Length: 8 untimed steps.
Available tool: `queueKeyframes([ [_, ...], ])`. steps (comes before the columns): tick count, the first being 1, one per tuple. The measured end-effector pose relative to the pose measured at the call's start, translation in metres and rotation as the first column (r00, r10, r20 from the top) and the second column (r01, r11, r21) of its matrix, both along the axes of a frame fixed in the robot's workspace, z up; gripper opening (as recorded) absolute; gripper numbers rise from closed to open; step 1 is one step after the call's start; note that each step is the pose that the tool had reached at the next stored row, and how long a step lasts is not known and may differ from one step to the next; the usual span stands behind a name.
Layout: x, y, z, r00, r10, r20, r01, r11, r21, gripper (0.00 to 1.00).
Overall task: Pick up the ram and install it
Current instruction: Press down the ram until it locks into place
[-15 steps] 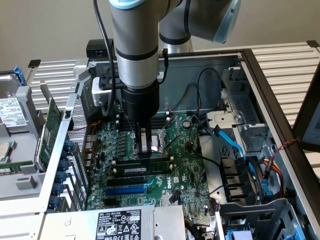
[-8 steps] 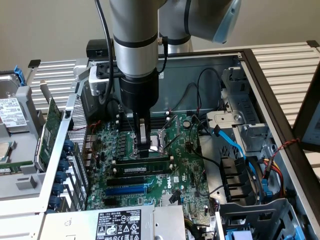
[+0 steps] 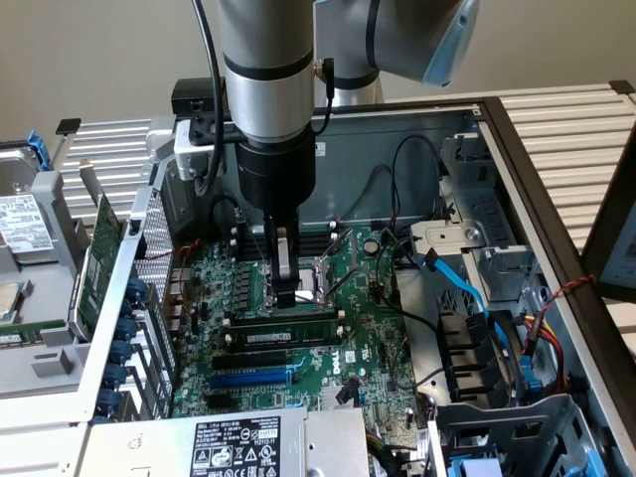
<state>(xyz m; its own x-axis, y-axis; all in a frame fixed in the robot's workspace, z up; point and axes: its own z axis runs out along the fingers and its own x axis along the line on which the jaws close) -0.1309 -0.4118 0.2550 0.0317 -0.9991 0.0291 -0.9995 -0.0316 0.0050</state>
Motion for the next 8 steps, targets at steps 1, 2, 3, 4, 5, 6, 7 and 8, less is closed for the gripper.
queueKeyframes([
  [1,0.0,0.0,0.0,1.0,0.0,0.0,0.0,1.0,0.0,0.1],
  [2,0.0,0.0,0.0,1.0,0.0,0.0,0.0,1.0,0.0,0.1],
  [3,0.0,0.0,0.0,1.0,0.0,-0.0001,0.0,1.0,0.0,0.1],
  [4,0.0,0.0,0.0,1.0,0.0,-0.0001,0.0,1.0,0.0,0.1],
  [5,0.0,0.0,0.0,1.0,0.0,0.0,0.0,1.0,0.0,0.1],
  [6,0.0,0.0,0.0,1.0,-0.001,0.0,0.001,1.0,0.0,0.1],
  [7,0.0,0.0,0.0,1.0,-0.004,-0.0001,0.004,1.0,0.0001,0.1],
  [8,0.0,0.0,0.0,0.9999,-0.011,0.0,0.011,0.9999,0.0002,0.1],
])
